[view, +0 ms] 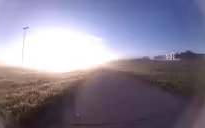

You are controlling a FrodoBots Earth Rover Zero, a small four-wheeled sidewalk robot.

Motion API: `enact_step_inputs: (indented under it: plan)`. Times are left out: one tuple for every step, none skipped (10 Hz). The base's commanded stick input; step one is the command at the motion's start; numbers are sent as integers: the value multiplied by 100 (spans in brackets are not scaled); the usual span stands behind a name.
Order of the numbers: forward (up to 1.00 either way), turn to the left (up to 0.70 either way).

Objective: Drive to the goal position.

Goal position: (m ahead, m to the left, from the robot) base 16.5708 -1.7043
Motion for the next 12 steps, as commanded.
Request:
enact_step_inputs:
  plan:
    - [70,0]
    - [70,0]
    - [70,0]
    - [70,-35]
    - [70,-35]
    - [70,0]
    - [70,0]
    - [70,0]
    - [70,0]
    - [70,0]
    - [70,0]
    - [70,0]
